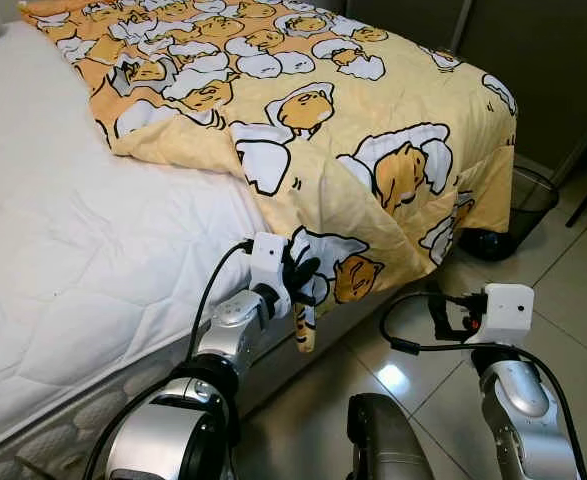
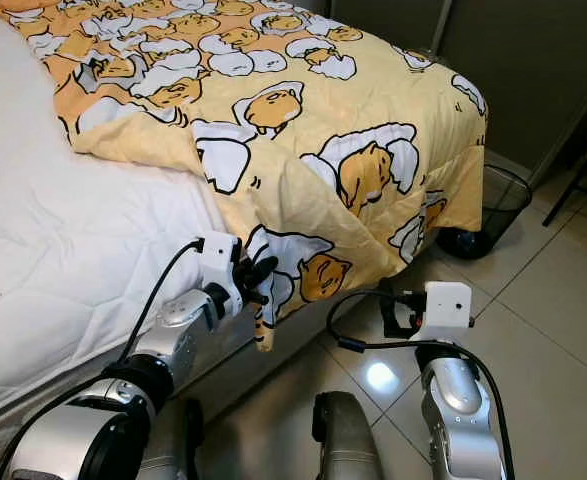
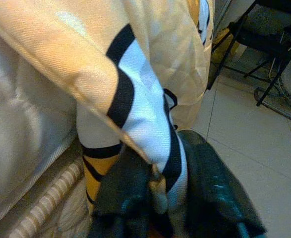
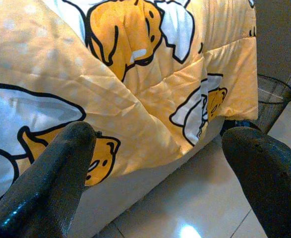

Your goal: Clean up the room

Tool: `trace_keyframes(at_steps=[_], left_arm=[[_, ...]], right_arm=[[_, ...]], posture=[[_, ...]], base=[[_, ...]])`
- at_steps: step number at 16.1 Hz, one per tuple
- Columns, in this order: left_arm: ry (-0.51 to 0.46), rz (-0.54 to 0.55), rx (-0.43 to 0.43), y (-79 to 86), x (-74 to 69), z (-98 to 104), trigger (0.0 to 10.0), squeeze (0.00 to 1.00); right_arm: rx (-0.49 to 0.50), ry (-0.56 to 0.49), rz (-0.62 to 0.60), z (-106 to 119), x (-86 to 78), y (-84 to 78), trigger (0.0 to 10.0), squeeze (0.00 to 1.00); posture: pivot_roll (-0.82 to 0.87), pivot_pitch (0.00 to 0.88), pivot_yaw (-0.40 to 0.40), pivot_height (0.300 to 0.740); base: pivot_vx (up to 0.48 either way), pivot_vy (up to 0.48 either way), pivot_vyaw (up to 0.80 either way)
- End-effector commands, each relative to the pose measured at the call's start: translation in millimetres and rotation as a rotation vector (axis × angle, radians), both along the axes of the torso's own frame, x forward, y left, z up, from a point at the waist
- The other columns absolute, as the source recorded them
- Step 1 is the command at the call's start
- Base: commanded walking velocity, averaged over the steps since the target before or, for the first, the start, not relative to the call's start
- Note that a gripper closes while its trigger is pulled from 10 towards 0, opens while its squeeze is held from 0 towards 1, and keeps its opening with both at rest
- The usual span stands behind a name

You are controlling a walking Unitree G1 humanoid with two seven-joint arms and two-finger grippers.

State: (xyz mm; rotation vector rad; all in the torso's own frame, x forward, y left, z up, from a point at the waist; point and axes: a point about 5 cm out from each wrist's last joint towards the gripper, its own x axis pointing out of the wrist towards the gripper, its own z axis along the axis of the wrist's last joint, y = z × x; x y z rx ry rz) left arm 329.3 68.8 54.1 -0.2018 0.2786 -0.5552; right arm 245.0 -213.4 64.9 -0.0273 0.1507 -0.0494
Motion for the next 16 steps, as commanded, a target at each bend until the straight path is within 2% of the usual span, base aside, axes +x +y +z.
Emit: trace_keyframes(at_steps=[1, 4, 7, 9, 11, 16], left_arm=[[-0.005, 0.004, 0.012, 4.2, -2.8, -3.6, 0.0, 0.0], [-0.023, -0.004, 0.038, 8.5, -4.5, -5.3, 0.0, 0.0], [-0.062, -0.037, 0.061, 13.0, -3.9, -2.3, 0.0, 0.0], [-0.065, -0.036, 0.07, 17.7, -4.0, -3.0, 0.0, 0.0], [-0.074, -0.043, 0.08, 17.2, -3.7, -2.1, 0.0, 0.0], [-0.098, -0.088, 0.088, 14.2, -5.4, -0.7, 0.0, 0.0]], right_arm=[[-0.001, 0.01, 0.002, -1.0, 2.1, 0.9, 10.0, 0.0], [0.002, 0.007, -0.002, -1.2, 2.3, 0.7, 10.0, 0.0], [0.046, 0.001, 0.117, 0.1, 0.8, 13.1, 10.0, 0.0], [0.08, 0.037, 0.29, -0.2, -2.8, 27.9, 10.0, 0.0], [0.08, 0.06, 0.387, 0.4, -5.6, 33.3, 10.0, 0.0], [0.067, 0.11, 0.454, -0.8, -9.1, 33.7, 10.0, 0.0]], posture=[[-0.17, 0.0, 0.024, 0.587], [-0.17, 0.0, 0.027, 0.587], [-0.16, 0.0, 0.029, 0.587], [-0.16, 0.0, 0.031, 0.587], [-0.16, 0.0, 0.03, 0.587], [-0.16, 0.0, 0.032, 0.587]], base=[[0.0, 0.0, 0.0], [0.0, 0.0, 0.0], [0.0, 0.0, 0.0], [0.0, 0.0, 0.0], [0.0, 0.0, 0.0], [0.0, 0.0, 0.0]])
